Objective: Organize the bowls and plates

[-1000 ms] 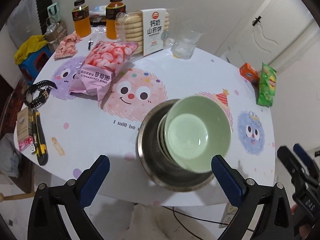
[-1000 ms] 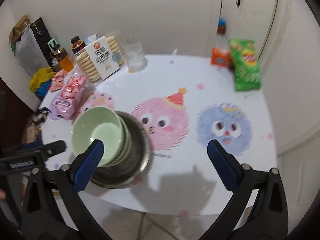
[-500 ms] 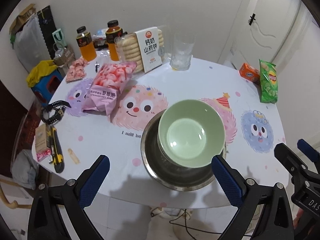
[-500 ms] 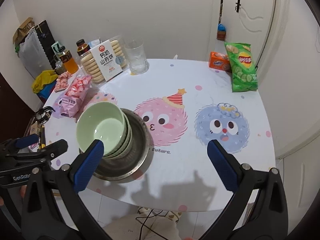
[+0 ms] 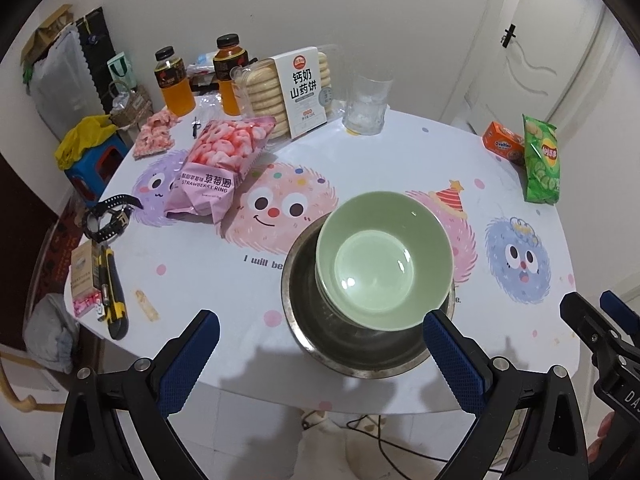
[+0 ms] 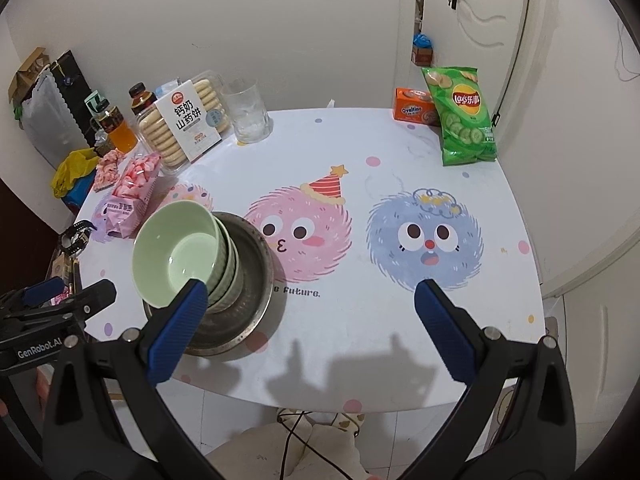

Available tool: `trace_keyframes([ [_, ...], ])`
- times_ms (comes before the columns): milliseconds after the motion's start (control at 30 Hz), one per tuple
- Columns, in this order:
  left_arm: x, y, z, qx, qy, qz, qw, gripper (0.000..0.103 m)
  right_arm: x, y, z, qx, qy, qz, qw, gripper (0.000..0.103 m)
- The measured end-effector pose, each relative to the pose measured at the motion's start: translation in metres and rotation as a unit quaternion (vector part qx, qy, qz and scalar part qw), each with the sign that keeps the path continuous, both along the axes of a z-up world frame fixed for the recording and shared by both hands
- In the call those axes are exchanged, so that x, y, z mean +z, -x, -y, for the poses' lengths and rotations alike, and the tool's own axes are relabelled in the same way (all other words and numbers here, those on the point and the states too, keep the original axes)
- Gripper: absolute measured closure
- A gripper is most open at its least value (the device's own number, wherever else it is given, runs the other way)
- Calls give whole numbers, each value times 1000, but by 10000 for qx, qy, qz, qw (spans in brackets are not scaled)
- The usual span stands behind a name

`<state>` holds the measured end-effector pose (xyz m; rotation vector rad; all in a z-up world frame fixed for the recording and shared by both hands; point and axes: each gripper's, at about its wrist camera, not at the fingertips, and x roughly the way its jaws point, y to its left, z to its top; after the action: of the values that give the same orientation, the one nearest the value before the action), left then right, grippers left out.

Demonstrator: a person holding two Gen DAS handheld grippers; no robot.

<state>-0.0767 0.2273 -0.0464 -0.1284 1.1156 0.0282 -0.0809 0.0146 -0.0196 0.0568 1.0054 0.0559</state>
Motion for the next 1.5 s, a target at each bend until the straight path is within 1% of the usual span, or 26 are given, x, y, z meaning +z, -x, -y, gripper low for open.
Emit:
trace_keyframes([
  [167,0,1,2,-27,-23,4,10000,0,-5,2,1,-41,-21,-153,9999,0],
  [767,3,4,5,-127,-85,78,9999,0,-10,7,7,-162,15,-280,9995,0],
  [1500,1,3,4,-110,-105,40,9999,0,-12,5,8,-123,72,-357,9993,0],
])
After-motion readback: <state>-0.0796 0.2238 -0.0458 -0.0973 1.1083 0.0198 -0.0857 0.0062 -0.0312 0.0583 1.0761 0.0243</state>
